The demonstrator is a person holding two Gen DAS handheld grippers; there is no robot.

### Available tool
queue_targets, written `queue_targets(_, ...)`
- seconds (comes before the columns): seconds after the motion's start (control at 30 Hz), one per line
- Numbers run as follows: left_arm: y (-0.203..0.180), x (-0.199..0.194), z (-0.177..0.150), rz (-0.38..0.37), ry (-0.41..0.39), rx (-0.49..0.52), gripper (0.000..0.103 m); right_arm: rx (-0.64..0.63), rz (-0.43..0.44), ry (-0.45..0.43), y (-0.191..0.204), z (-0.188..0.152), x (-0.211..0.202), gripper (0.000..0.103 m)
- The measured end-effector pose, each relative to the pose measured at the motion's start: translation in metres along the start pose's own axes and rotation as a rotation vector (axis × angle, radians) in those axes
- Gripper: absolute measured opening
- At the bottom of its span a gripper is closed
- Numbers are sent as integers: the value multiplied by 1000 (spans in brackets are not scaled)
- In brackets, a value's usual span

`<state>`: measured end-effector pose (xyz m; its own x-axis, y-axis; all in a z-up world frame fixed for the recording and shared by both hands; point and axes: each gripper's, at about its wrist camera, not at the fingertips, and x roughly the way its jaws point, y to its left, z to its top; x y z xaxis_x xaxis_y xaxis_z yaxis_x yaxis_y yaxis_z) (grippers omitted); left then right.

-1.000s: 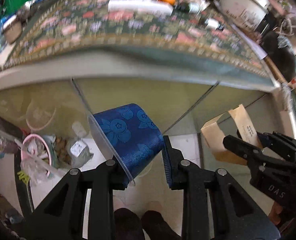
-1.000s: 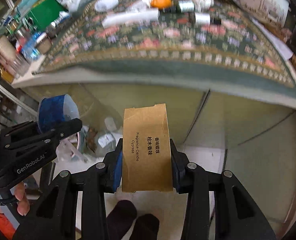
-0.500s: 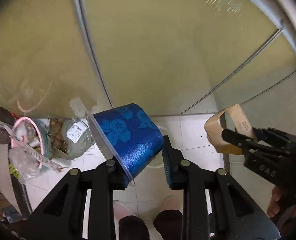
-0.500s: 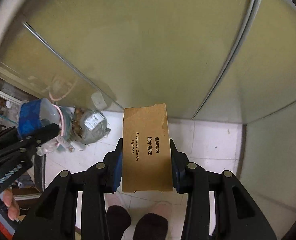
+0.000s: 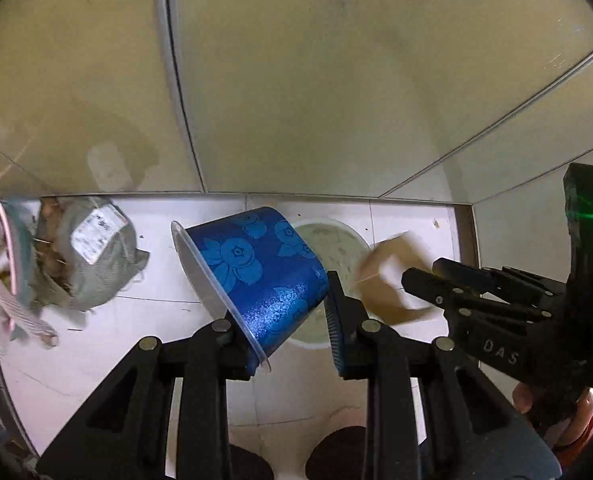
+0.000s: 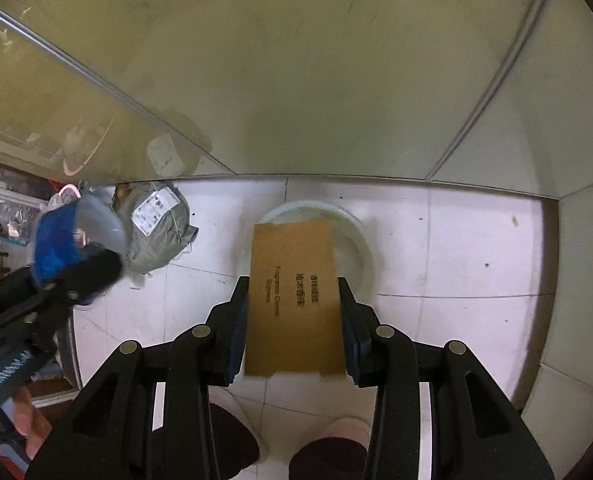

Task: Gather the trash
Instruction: 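Carry both items over the floor bin and open both tools to drop them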

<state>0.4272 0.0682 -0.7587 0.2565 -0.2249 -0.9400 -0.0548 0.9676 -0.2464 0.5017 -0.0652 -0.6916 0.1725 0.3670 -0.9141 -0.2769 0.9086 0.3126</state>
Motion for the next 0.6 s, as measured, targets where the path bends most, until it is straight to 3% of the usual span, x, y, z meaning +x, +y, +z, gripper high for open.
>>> queue_targets(0.13, -2, 18, 1, -15, 19, 0, 27, -32, -27, -15, -7, 1, 2, 57)
queue_targets(0.33, -24, 41, 3, -68, 78, 19, 28, -3, -74, -55, -25, 2, -15, 58)
queue_targets(0.4, -35, 48, 5, -91, 106, 33, 36, 19, -70, -69, -33, 3, -23, 58)
queue_targets(0.6, -53, 44, 5, -92, 139, 50, 38, 46, -105, -106, -42, 5, -50, 58)
